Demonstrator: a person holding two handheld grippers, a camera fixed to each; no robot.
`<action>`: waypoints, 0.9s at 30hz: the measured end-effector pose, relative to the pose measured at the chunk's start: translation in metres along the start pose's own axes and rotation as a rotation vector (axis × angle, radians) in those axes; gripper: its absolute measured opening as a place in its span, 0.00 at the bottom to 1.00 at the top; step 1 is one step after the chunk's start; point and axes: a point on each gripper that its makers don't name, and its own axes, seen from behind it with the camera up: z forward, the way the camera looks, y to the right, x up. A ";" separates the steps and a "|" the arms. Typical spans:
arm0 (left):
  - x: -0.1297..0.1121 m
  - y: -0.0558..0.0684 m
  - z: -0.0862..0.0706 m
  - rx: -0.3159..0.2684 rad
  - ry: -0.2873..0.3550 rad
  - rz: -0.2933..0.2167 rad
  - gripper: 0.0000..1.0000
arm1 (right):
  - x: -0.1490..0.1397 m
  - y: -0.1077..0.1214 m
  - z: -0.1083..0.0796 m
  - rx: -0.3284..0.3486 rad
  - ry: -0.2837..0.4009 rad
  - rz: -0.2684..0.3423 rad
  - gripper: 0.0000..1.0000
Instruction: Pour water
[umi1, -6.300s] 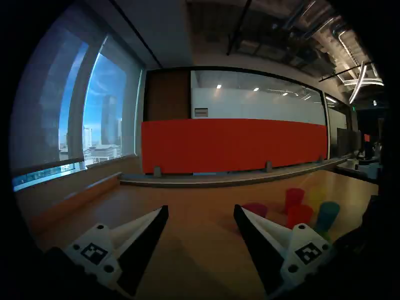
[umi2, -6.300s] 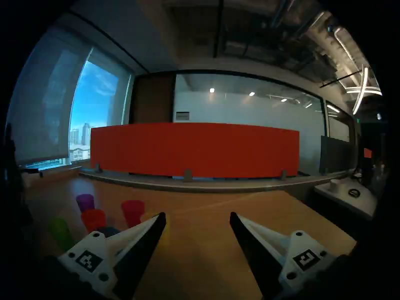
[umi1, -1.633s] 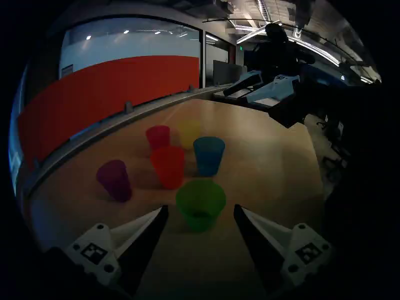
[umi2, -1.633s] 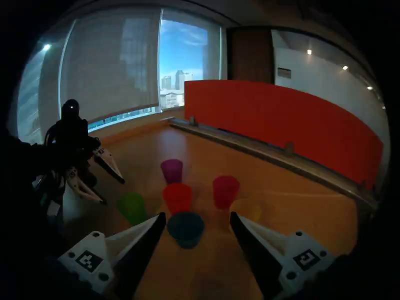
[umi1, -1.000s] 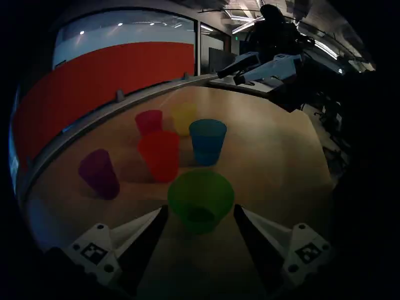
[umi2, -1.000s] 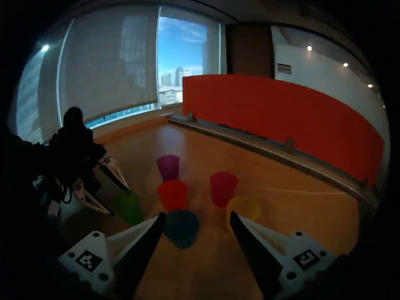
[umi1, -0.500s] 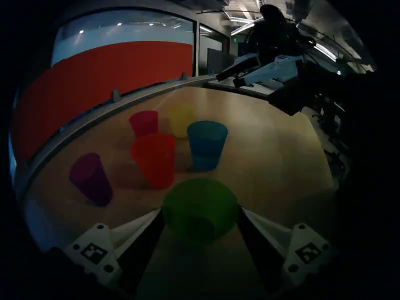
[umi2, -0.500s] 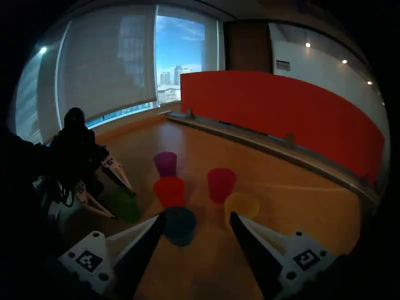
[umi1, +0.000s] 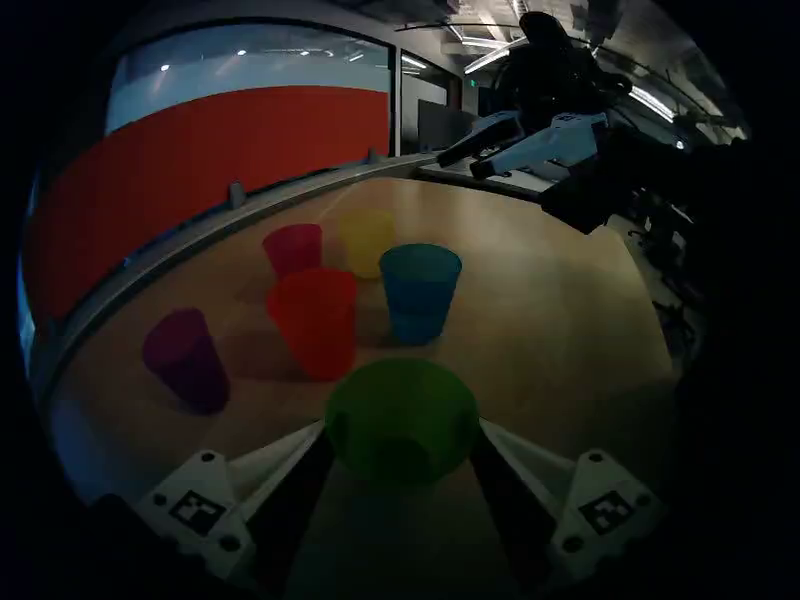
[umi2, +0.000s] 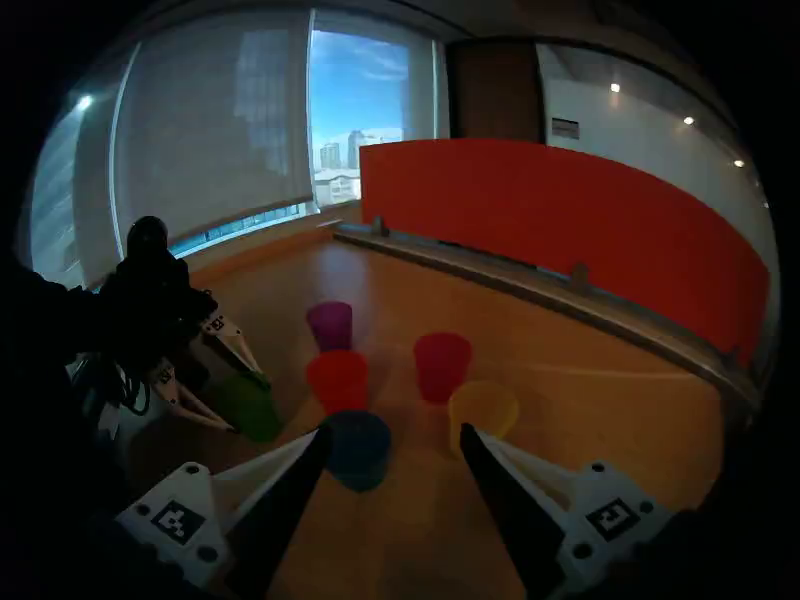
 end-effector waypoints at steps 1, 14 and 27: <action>0.000 0.000 -0.001 0.002 0.001 0.002 0.87 | 0.000 0.000 0.000 0.001 -0.001 0.000 0.99; 0.016 -0.006 -0.020 0.026 0.052 0.005 0.86 | -0.007 -0.010 0.011 0.019 -0.018 -0.016 0.99; 0.025 -0.018 -0.040 0.068 0.083 -0.010 0.86 | -0.019 -0.022 0.030 0.044 -0.041 -0.030 1.00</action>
